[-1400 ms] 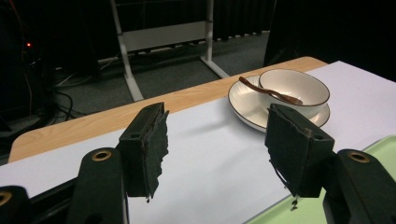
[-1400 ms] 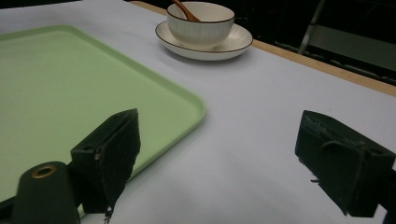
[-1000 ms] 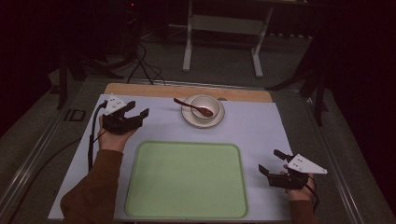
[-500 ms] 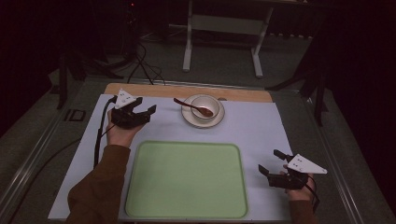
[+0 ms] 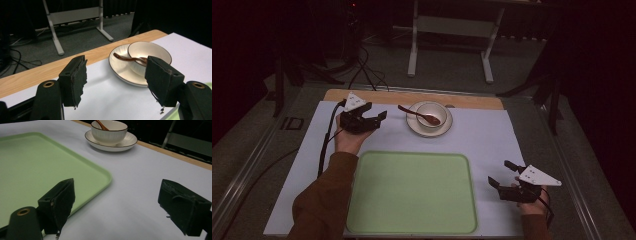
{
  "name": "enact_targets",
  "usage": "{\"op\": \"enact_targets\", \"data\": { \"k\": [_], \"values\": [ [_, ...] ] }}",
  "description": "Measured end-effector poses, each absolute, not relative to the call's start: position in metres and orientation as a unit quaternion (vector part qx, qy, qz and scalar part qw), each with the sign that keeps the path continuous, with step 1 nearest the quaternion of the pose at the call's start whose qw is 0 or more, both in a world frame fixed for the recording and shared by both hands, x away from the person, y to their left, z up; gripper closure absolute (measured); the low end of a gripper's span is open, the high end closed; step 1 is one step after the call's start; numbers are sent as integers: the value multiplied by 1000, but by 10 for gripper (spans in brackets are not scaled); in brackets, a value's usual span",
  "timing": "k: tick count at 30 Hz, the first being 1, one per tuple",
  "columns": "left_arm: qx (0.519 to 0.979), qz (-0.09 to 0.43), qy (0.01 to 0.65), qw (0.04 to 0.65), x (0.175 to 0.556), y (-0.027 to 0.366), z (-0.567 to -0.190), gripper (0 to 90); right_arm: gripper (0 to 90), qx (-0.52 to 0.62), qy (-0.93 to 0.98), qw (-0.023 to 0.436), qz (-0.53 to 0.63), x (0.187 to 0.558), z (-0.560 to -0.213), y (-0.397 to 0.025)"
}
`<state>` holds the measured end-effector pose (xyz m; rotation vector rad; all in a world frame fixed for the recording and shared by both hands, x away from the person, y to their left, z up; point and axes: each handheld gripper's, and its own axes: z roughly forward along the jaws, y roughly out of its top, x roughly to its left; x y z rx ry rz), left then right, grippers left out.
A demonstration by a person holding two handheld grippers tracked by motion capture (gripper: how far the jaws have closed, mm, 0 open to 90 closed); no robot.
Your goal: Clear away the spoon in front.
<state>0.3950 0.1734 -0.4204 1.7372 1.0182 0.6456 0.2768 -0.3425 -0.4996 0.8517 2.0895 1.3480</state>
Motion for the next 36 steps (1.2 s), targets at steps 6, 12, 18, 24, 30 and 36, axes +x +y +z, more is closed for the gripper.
{"op": "enact_targets", "data": {
  "k": [6,12,18,24,30,36],
  "values": [
    [719,261,417,491,408,162,-420,340,139,314,768,254,497,276,-499,-343],
    [715,252,422,497,418,156,-424,354,139,312,770,253,495,276,-499,-343],
    [718,238,427,495,429,149,-429,364,139,312,771,254,494,277,-500,-342],
    [722,219,435,492,444,142,-438,389,139,311,771,253,495,277,-500,-342],
    [721,197,446,491,460,135,-444,430,140,310,772,252,495,277,-500,-343],
    [731,177,463,469,476,126,-458,434,140,310,771,251,496,276,-499,-342]
  ]
}}
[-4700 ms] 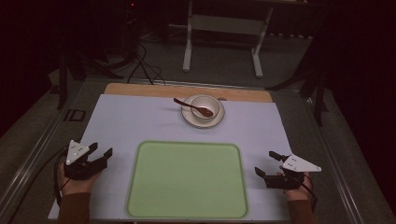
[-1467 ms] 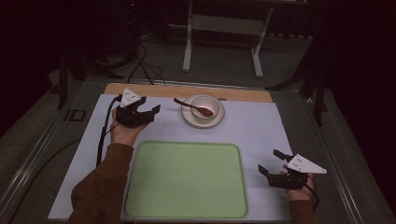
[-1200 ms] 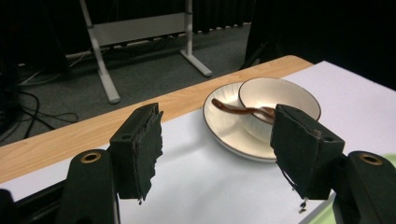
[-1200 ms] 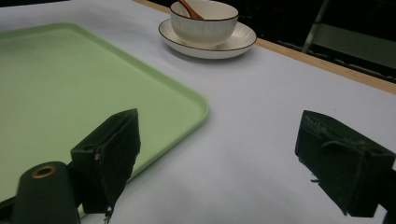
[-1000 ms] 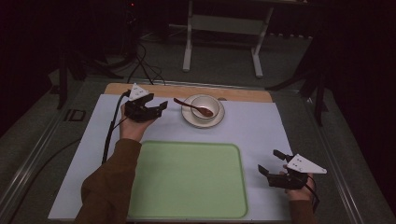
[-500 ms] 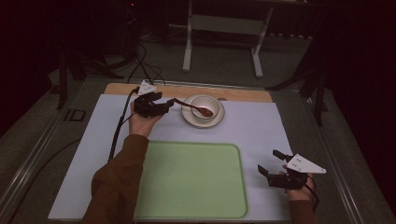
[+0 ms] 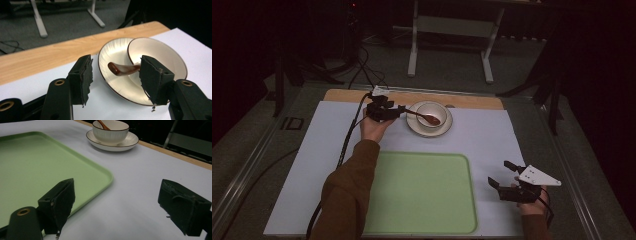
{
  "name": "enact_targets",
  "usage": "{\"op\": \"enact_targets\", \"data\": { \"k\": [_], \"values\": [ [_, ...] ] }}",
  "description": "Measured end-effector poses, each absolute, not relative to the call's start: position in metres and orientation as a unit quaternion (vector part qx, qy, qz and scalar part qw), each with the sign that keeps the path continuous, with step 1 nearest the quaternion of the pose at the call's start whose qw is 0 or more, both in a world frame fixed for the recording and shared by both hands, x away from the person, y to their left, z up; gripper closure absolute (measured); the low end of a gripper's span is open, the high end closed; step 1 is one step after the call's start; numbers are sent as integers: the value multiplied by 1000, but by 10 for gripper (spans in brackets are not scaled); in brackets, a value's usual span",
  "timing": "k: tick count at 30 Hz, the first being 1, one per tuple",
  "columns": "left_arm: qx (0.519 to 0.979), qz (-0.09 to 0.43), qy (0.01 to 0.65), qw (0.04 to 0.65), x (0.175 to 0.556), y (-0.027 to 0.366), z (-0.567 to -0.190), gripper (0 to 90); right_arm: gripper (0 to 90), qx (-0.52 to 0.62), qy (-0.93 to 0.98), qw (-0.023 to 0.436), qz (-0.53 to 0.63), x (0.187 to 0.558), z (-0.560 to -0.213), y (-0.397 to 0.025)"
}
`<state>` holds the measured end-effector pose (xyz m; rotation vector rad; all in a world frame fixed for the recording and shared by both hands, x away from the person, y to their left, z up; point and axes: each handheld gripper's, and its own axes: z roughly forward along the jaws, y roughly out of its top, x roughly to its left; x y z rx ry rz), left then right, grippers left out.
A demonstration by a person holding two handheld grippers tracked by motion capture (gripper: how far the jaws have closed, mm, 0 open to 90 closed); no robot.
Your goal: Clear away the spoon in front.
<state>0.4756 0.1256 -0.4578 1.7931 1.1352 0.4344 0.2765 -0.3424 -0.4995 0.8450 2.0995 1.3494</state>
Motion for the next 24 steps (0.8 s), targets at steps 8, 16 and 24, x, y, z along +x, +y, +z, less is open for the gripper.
{"op": "enact_targets", "data": {
  "k": [8,16,24],
  "values": [
    [736,138,468,469,485,118,-474,544,139,309,772,251,495,277,-500,-343],
    [737,130,452,485,482,115,-473,712,140,309,773,252,494,277,-500,-343],
    [728,118,433,519,477,115,-469,812,140,310,775,253,490,277,-500,-342]
  ]
}}
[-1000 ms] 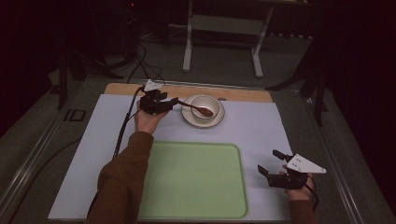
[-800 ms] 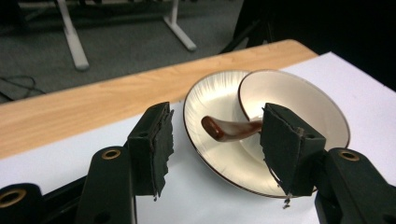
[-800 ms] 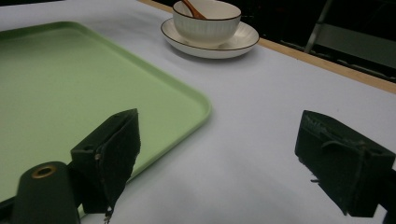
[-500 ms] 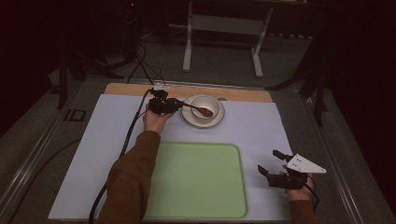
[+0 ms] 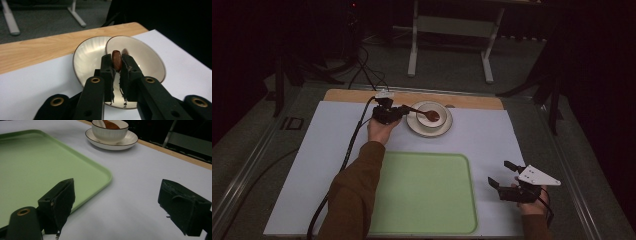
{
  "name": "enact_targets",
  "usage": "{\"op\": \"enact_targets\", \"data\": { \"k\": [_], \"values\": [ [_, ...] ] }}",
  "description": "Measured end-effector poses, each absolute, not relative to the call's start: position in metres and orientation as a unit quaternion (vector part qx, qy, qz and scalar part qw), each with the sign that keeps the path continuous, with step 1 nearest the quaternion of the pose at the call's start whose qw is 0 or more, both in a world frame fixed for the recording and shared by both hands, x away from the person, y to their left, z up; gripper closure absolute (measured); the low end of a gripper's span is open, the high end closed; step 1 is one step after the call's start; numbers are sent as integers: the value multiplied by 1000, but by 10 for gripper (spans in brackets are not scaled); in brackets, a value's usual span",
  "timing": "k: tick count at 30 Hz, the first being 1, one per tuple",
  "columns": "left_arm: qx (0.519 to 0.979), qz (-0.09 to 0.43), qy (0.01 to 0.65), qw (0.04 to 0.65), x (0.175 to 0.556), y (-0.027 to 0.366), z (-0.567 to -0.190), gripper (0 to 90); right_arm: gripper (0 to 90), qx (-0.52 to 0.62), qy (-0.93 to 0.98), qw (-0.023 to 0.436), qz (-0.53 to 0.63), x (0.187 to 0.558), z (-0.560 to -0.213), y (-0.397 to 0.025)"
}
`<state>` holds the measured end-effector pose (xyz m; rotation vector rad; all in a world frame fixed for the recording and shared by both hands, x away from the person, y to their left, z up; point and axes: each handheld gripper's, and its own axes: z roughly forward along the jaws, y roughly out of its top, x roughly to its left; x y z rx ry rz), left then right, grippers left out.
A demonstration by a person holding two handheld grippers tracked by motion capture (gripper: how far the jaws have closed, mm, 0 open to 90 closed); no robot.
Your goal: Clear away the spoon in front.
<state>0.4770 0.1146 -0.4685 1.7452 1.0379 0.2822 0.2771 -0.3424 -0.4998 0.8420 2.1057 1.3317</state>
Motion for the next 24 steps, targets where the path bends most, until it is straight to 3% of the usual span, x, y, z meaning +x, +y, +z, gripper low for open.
{"op": "enact_targets", "data": {
  "k": [24],
  "values": [
    [742,166,402,510,456,106,-443,842,139,310,776,250,490,277,-500,-342]
  ]
}}
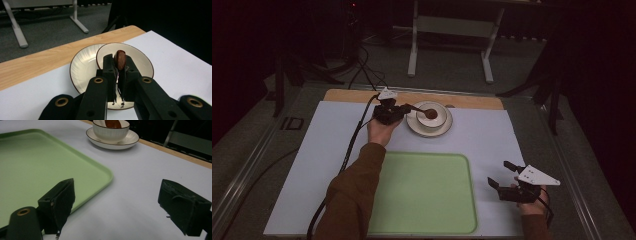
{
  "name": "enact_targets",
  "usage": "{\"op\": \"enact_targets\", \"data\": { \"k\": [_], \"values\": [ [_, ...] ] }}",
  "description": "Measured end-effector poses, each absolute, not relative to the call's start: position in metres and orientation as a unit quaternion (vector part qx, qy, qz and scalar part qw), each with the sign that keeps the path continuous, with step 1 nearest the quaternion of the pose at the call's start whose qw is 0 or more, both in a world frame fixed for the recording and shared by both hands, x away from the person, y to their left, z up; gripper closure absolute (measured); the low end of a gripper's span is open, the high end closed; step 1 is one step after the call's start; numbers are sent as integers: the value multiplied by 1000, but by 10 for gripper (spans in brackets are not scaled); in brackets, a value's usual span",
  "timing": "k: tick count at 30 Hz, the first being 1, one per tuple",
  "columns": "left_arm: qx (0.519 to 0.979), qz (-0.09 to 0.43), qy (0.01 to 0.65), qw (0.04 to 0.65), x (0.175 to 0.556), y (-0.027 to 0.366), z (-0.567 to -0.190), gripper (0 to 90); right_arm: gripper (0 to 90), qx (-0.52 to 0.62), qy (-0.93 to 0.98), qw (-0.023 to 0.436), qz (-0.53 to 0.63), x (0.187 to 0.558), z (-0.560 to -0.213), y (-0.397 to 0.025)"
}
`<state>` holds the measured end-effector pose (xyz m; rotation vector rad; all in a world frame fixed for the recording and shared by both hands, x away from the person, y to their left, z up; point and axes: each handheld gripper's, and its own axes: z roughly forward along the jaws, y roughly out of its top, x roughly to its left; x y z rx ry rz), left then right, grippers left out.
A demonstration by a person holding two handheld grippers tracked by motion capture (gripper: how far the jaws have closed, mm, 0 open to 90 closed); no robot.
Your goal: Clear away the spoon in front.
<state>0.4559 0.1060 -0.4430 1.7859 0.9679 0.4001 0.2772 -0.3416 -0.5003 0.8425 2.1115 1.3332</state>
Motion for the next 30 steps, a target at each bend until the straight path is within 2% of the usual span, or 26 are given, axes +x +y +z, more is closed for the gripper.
{"op": "enact_targets", "data": {
  "k": [30],
  "values": [
    [748,200,373,512,423,131,-397,842,139,310,775,251,489,277,-500,-341]
  ]
}}
